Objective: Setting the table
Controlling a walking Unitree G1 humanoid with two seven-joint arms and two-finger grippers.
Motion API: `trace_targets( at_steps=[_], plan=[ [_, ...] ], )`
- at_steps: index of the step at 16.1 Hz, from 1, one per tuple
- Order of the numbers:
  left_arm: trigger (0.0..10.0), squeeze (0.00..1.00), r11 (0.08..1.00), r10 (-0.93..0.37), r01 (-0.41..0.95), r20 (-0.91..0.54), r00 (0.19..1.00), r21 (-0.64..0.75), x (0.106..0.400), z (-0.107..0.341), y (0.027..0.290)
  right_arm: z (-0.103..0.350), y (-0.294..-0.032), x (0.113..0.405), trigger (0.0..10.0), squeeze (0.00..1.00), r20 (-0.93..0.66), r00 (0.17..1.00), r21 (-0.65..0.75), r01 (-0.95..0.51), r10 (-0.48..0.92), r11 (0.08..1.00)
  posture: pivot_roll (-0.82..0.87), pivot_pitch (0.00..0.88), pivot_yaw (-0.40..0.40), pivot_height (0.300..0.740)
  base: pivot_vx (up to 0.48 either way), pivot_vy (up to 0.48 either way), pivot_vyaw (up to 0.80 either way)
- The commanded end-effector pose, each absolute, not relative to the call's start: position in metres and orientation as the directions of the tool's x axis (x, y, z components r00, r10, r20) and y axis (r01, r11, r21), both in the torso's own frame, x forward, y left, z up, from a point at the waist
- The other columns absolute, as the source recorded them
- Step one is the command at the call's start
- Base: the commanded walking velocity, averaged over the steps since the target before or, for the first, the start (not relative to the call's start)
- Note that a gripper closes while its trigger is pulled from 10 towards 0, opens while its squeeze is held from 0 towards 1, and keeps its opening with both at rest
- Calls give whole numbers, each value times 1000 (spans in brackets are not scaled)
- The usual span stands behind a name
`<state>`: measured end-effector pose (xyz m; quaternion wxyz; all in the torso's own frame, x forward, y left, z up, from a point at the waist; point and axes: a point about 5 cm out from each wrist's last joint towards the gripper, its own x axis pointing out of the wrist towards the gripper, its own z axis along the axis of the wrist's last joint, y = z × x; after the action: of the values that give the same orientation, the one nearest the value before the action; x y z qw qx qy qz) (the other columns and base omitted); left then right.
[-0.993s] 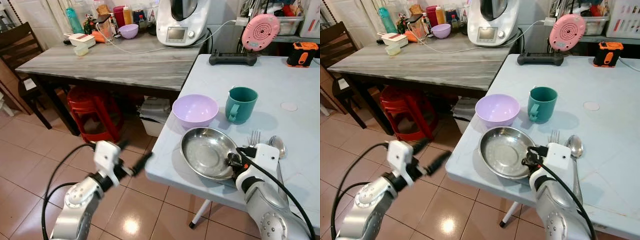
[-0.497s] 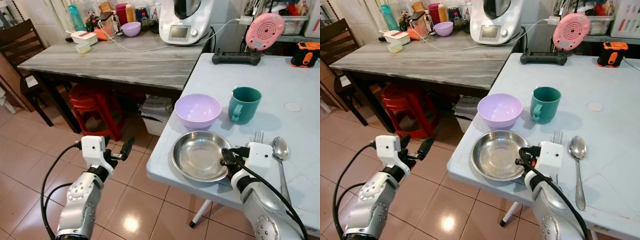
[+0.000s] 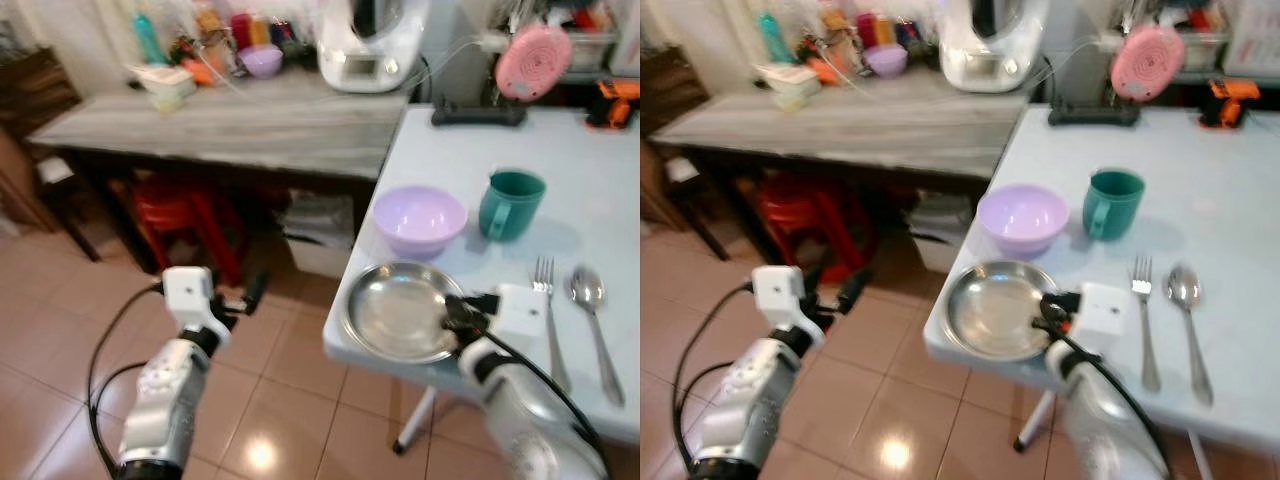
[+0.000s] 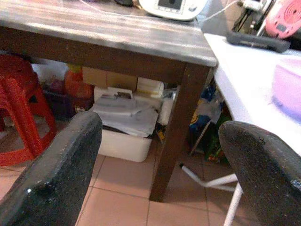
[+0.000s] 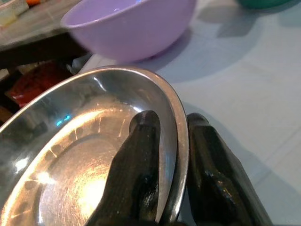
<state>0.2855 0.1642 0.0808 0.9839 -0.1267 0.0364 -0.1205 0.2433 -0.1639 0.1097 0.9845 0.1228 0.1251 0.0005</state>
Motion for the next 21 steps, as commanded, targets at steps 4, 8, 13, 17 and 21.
trace_targets(
  at_steps=[4, 8, 13, 17, 21],
  plan=[
    [10000, 0, 937, -251, 238, -19, 968, -255, 290, 85, 161, 118, -167, 244, 10000, 0, -181, 984, 188, 30, 4, 982, -112, 0, 152, 740, 0, 417, 0],
    [10000, 0, 935, -254, 243, -12, 967, -258, 294, 87, 158, 118, -171, 247, 10000, 0, -149, 987, 157, 79, -55, 984, -113, 0, 156, 740, 0, 430, 0],
    [10000, 0, 933, -260, 249, -12, 965, -258, 296, 85, 155, 122, -172, 249, 10000, 0, -121, 990, 182, 100, -79, 978, -116, 0, 156, 740, 0, 441, 0],
    [10000, 0, 933, -262, 251, -9, 965, -258, 297, 85, 154, 124, -174, 251, 10000, 0, -103, 990, 182, 116, -98, 977, -115, 0, 158, 740, 0, 440, -206],
    [10000, 0, 932, -266, 256, -6, 964, -255, 298, 86, 153, 126, -176, 252, 10000, 0, -83, 990, 178, 128, -115, 976, -114, 0, 163, 740, 0, 441, -455]
  ],
)
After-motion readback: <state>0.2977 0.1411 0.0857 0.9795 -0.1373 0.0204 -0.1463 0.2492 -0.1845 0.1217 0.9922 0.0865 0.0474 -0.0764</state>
